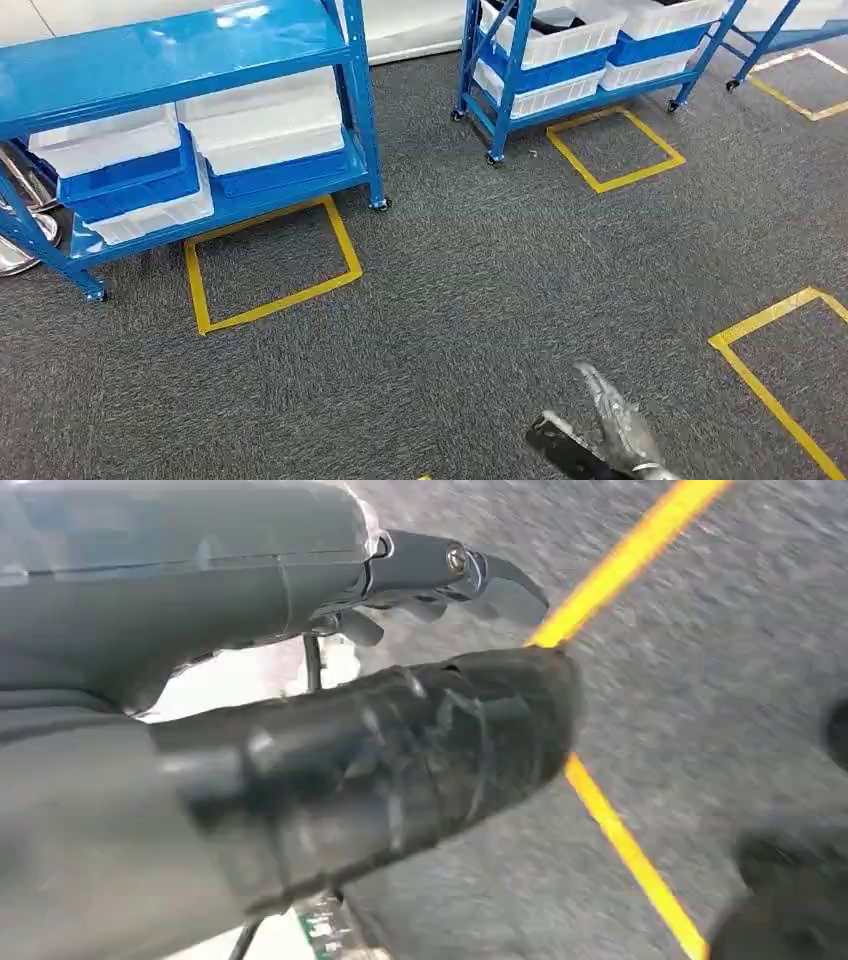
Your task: Take the parts from the cabinet and place them on the table.
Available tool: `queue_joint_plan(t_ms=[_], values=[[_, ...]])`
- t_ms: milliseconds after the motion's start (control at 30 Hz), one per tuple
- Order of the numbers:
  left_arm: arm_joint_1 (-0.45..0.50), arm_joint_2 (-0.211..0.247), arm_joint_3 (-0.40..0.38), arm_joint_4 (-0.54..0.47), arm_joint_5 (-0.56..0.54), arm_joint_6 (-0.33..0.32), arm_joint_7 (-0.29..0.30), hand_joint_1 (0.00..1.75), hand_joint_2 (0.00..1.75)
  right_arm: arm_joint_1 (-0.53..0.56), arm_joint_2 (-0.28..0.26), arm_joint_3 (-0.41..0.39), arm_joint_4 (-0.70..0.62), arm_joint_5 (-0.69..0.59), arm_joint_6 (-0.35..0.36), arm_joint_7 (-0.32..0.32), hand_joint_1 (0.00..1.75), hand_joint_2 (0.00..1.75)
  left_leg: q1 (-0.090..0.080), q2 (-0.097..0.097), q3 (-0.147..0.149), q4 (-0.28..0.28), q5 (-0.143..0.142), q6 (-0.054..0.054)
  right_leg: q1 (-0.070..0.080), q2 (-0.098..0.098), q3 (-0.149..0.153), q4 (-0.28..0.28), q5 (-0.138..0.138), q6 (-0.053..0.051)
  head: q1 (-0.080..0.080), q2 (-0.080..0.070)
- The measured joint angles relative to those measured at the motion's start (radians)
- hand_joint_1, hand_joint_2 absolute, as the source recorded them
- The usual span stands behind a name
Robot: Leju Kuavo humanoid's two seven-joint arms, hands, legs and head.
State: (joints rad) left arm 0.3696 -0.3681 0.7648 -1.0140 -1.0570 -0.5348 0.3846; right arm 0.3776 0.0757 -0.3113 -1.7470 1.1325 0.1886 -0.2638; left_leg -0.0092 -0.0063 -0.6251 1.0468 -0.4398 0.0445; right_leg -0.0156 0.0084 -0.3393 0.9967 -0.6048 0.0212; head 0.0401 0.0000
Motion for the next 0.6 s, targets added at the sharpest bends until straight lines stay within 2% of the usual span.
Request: queue_joint_plan(t_ms=[33, 67, 100, 167, 200, 233, 267, 300, 333, 367, 400, 433, 467, 500, 533, 567, 600], values=[[-0.002, 0.0, -0.003, 0.0, 0.003, 0.001, 0.001, 0.0, 0.0, -0.045, 0.031, -0.108, 0.05, 0.06, 0.022, -0.037, 0.0, 1.75, 0.007, 0.0, 0.017, -0.014, -0.002, 0.005, -0.002, -0.001, -0.033, 0.064, 0.021, 0.003, 0.0, 0.0], [-0.007, 0.0, -0.005, 0.0, 0.0, 0.003, 0.002, 0.0, 0.0, -0.081, 0.059, -0.215, 0.11, 0.119, 0.032, -0.057, 0.0, 1.75, 0.007, -0.002, 0.031, -0.023, -0.008, 0.014, -0.001, -0.003, -0.079, 0.142, 0.042, 0.006, 0.001, 0.0], [-0.011, 0.0, -0.005, 0.0, -0.011, 0.003, 0.0, 0.0, 0.0, -0.116, 0.078, -0.342, 0.189, 0.186, 0.03, -0.069, 0.0, 1.75, 0.007, -0.005, 0.042, -0.03, -0.016, 0.019, -0.002, -0.003, -0.132, 0.209, 0.028, 0.009, 0.001, 0.0], [-0.014, 0.0, -0.004, 0.001, -0.044, -0.001, -0.018, 0.0, 0.0, -0.174, 0.1, -0.527, 0.323, 0.265, 0.03, -0.05, 0.0, 1.75, 0.006, -0.016, 0.07, -0.037, -0.034, 0.02, -0.002, -0.003, -0.214, 0.28, -0.062, 0.014, 0.001, 0.0], [-0.016, 0.0, 0.001, 0.003, -0.065, -0.004, -0.029, 0.0, 0.0, -0.206, 0.107, -0.613, 0.395, 0.289, 0.03, -0.023, 0.0, 1.75, 0.006, -0.019, 0.086, -0.039, -0.047, 0.02, -0.001, -0.003, -0.246, 0.286, -0.106, 0.016, 0.0, 0.0], [-0.022, -0.002, 0.008, 0.007, -0.089, -0.01, -0.042, 0.0, 0.0, -0.236, 0.112, -0.709, 0.479, 0.301, 0.028, 0.019, 0.0, 1.75, 0.006, -0.021, 0.105, -0.038, -0.061, 0.02, 0.0, -0.003, -0.269, 0.272, -0.127, 0.016, 0.001, 0.0], [-0.026, -0.002, 0.018, 0.011, -0.111, -0.013, -0.052, 0.0, 0.0, -0.26, 0.112, -0.784, 0.547, 0.305, 0.022, 0.058, 0.0, 1.75, 0.006, -0.022, 0.126, -0.039, -0.078, 0.017, 0.001, -0.003, -0.281, 0.237, -0.118, 0.013, 0.0, 0.0], [-0.028, -0.002, 0.024, 0.013, -0.13, -0.017, -0.066, 0.0, 0.0, -0.278, 0.114, -0.853, 0.621, 0.301, 0.011, 0.092, 0.0, 1.75, 0.006, -0.021, 0.148, -0.039, -0.092, 0.013, 0.003, -0.003, -0.284, 0.181, -0.069, 0.009, 0.001, 0.0], [-0.032, -0.002, 0.032, 0.016, -0.154, -0.02, -0.083, 0.0, 1.75, -0.294, 0.112, -0.91, 0.688, 0.282, 0.001, 0.128, 0.0, 1.75, 0.005, -0.018, 0.168, -0.039, -0.108, 0.01, 0.005, -0.004, -0.285, 0.112, 0.023, 0.002, 0.0, 0.0], [-0.031, -0.003, 0.041, 0.02, -0.183, -0.025, -0.105, 0.0, 1.75, -0.309, 0.108, -0.967, 0.758, 0.252, -0.009, 0.173, 0.0, 1.75, 0.004, -0.016, 0.173, -0.04, -0.121, 0.008, 0.008, -0.005, -0.289, 0.073, 0.147, -0.006, 0.001, 0.0], [-0.038, -0.003, 0.048, 0.023, -0.205, -0.032, -0.132, 0.0, 1.75, -0.324, 0.101, -1.013, 0.819, 0.222, -0.018, 0.222, 0.0, 1.75, 0.002, -0.019, 0.182, -0.035, -0.131, 0.001, 0.017, -0.005, -0.295, 0.071, 0.144, -0.011, -0.001, 0.0], [-0.046, -0.004, 0.057, 0.023, -0.222, -0.041, -0.163, 0.0, 1.75, -0.341, 0.091, -1.057, 0.882, 0.191, -0.029, 0.276, 0.0, 1.75, 0.002, -0.017, 0.176, -0.037, -0.138, -0.006, 0.018, -0.003, -0.289, 0.07, 0.147, -0.018, 0.0, 0.0], [-0.051, -0.003, 0.065, 0.023, -0.234, -0.052, -0.185, 0.0, 1.75, -0.351, 0.087, -1.088, 0.938, 0.169, -0.042, 0.311, 0.0, 1.75, 0.002, -0.015, 0.188, -0.037, -0.136, -0.009, 0.017, -0.001, -0.288, 0.065, 0.145, -0.026, 0.001, 0.0], [-0.054, -0.003, 0.071, 0.024, -0.243, -0.061, -0.195, 0.0, 1.75, -0.359, 0.08, -1.109, 0.983, 0.153, -0.05, 0.337, 0.0, 1.75, 0.002, -0.014, 0.187, -0.036, -0.129, -0.015, 0.018, 0.0, -0.283, 0.061, 0.141, -0.032, 0.0, 0.0], [-0.06, -0.003, 0.072, 0.027, -0.249, -0.068, -0.199, 0.0, 1.75, -0.365, 0.075, -1.119, 1.019, 0.137, -0.056, 0.354, 0.0, 1.75, 0.001, -0.014, 0.185, -0.027, -0.131, -0.018, 0.011, 0.002, -0.272, 0.05, 0.142, -0.037, 0.001, 0.0], [-0.065, 0.001, 0.072, 0.036, -0.246, -0.072, -0.201, 0.0, 1.75, -0.368, 0.067, -1.119, 1.061, 0.117, -0.062, 0.369, 0.0, 1.75, 0.004, -0.008, 0.172, 0.013, -0.133, -0.023, 0.009, 0.0, -0.252, 0.036, 0.14, -0.043, 0.001, 0.0], [-0.07, 0.004, 0.07, 0.044, -0.235, -0.071, -0.205, 0.0, 1.75, -0.374, 0.063, -1.119, 1.09, 0.098, -0.064, 0.373, 0.0, 1.75, 0.004, -0.005, 0.137, 0.075, -0.154, -0.031, 0.008, -0.001, -0.243, 0.028, 0.138, -0.048, 0.0, 0.0]])
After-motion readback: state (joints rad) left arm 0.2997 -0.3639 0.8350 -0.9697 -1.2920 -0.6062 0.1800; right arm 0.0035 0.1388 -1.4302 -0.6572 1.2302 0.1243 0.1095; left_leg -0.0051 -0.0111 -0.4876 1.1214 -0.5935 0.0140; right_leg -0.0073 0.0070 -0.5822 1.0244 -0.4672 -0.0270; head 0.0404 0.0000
